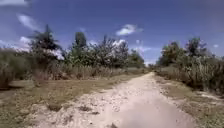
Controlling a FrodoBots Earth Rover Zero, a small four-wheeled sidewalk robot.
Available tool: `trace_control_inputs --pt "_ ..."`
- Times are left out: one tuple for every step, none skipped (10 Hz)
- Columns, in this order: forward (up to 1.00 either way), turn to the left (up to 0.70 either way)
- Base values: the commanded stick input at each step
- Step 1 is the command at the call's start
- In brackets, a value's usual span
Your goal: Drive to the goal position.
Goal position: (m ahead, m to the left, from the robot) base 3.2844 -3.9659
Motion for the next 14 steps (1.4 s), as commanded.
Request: trace_control_inputs --pt "0.70 0.00" --pt "0.70 -0.27" --pt "0.70 -0.27" --pt "0.70 -0.27" --pt "0.70 -0.27" --pt "0.70 -0.27" --pt "0.70 -0.27" --pt "0.70 -0.27" --pt "0.70 -0.27" --pt "0.70 -0.27" --pt "0.70 -0.27" --pt "0.70 -0.27" --pt "0.70 -0.27" --pt "0.70 -0.27"
